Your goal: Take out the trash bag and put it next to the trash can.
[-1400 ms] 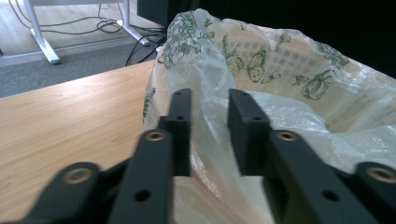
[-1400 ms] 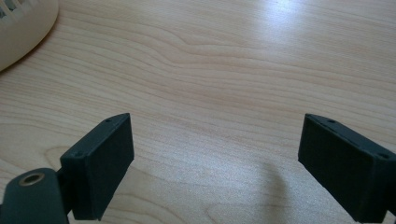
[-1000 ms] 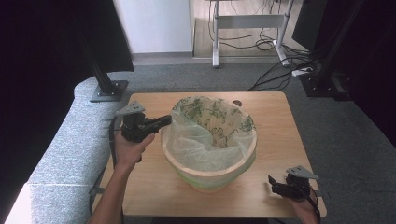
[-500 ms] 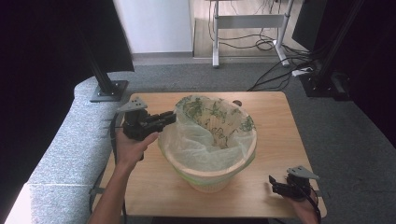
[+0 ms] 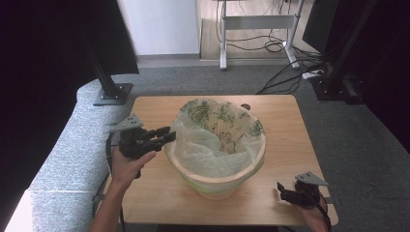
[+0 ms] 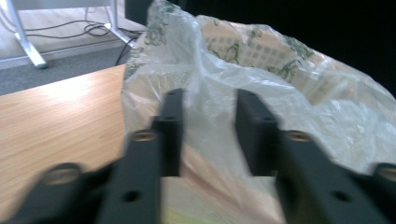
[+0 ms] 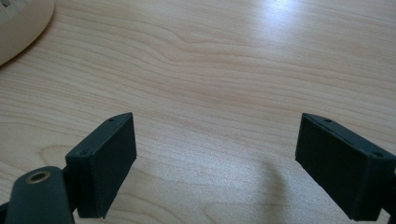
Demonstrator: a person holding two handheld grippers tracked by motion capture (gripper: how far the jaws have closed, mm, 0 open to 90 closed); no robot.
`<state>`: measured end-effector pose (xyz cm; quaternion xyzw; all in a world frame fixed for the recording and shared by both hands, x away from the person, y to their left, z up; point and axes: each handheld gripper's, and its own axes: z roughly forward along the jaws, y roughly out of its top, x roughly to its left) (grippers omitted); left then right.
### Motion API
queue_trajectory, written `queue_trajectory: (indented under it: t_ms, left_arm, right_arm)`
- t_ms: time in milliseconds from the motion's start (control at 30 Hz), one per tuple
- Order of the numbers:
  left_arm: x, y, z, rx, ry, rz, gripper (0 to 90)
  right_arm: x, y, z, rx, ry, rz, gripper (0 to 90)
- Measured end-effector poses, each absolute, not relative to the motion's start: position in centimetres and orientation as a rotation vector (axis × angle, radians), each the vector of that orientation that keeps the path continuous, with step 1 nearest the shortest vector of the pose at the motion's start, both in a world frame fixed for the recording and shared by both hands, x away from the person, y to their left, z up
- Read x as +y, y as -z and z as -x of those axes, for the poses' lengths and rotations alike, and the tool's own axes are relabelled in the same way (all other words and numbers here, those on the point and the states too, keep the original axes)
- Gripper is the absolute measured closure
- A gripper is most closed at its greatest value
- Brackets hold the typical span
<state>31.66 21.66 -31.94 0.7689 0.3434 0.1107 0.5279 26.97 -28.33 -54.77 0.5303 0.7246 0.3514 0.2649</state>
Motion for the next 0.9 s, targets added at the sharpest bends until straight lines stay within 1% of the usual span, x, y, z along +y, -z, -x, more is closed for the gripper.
queue_trajectory:
  t_ms: [100, 133, 300, 533, 700, 733, 800, 900]
  left_arm:
    - [21.3, 32.0, -31.9, 0.818, -0.281, -1.847, 87.1]
    - [21.2, 31.9, -31.9, 0.816, -0.279, -1.844, 90.0]
    - [20.4, 30.9, -31.9, 0.815, -0.282, -1.844, 90.0]
    - [19.7, 29.0, -31.8, 0.769, -0.262, -1.813, 90.0]
    - [19.3, 29.0, -31.9, 0.767, -0.276, -1.831, 90.0]
    - [19.4, 29.1, -32.0, 0.77, -0.261, -1.837, 83.2]
    - [19.7, 29.5, -31.8, 0.794, -0.308, -1.831, 67.2]
    - [20.3, 30.1, -31.6, 0.83, -0.335, -1.812, 50.4]
  right_arm:
    - [-28.5, 54.8, -27.0, 1.953, -0.949, -1.441, 12.5]
    - [-28.5, 54.8, -27.0, 1.951, -0.95, -1.443, 12.6]
    - [-28.7, 54.7, -27.0, 1.945, -0.954, -1.444, 12.8]
    - [-28.7, 54.6, -27.0, 1.941, -0.961, -1.443, 12.9]
    - [-28.8, 54.6, -27.0, 1.94, -0.962, -1.442, 13.0]
    - [-28.8, 54.6, -26.9, 1.943, -0.963, -1.444, 13.1]
    - [-28.9, 54.6, -26.9, 1.937, -0.965, -1.446, 13.3]
    - [-28.9, 54.6, -27.0, 1.943, -0.961, -1.445, 13.3]
